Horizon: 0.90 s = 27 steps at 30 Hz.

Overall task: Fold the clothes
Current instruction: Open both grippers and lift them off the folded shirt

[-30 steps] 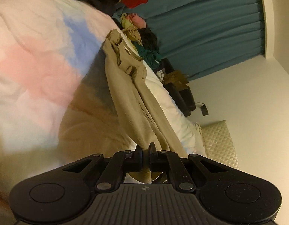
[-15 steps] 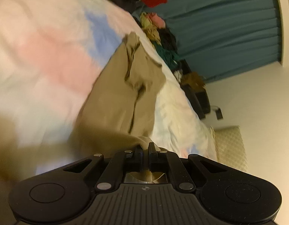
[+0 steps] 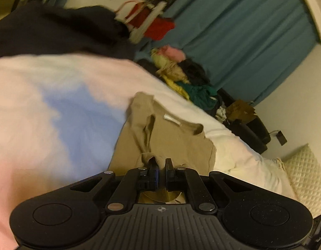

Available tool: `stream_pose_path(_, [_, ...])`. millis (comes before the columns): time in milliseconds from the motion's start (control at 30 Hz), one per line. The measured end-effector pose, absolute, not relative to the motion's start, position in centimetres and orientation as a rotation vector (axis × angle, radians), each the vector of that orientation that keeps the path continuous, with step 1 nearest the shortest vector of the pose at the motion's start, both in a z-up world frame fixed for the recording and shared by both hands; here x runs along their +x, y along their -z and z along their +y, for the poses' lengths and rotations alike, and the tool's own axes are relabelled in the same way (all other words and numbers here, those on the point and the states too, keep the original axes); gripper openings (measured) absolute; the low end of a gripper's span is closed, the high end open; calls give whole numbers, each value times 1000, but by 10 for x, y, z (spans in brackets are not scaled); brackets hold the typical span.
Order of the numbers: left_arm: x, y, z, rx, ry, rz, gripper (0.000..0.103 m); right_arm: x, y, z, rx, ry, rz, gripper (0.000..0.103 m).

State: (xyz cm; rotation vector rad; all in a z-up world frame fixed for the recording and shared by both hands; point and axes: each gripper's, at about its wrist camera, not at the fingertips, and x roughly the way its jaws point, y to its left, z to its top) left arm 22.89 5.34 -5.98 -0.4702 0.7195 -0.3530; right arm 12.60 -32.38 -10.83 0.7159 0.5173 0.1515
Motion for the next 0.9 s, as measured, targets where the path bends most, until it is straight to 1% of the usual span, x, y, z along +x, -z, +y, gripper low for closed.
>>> stream_pose_path(67, [240,68,39,-382,340,699,6,149,119,-321,675,-127,516,7])
stream_pose_path(267, [269,121,22,-248,294,760,7,186,159,-302,477,-100,589,7])
stream_pose_path(333, [275,131,20,-235,296,775,8,190,165,-295,425,-96,597,7])
stream_pose_path(433, [269,128,16,-199,293,763,9,190,163,-290,394,-84,601,7])
stream_pose_path(467, [265,124,15,-195,293,752,14,189,161,-290,391,-77,603,7])
stream_pose_path(500, [260,120,15,-193,294,741,16,187,157,-289,391,-70,604,8])
stream_pose_path(533, [255,116,15,-191,295,729,21,184,153,-289,392,-61,606,10])
stream_pose_path(567, [251,112,15,-189,296,718,30,180,148,-288,390,-54,605,11])
stream_pose_path(600, [244,107,15,-182,302,700,35,176,142,-287,386,-48,603,16])
stream_pose_path(633, [237,100,15,-172,304,674,46,171,137,-286,381,-48,595,31])
stream_pose_path(667, [229,93,15,-161,305,647,56,166,131,-284,375,-51,582,43])
stream_pose_path(700, [220,86,16,-157,308,623,61,158,124,-282,367,-50,559,70])
stream_pose_path(733, [210,79,17,-154,312,599,71,149,116,-280,358,-47,530,90])
stream_pose_path(767, [201,72,18,-151,317,576,81,140,109,-278,349,-44,501,88])
stream_pose_path(800, [191,65,18,-148,321,553,83,130,101,-275,331,-39,476,87])
stream_pose_path(900, [157,43,18,-105,352,484,84,101,83,-268,283,-23,436,87])
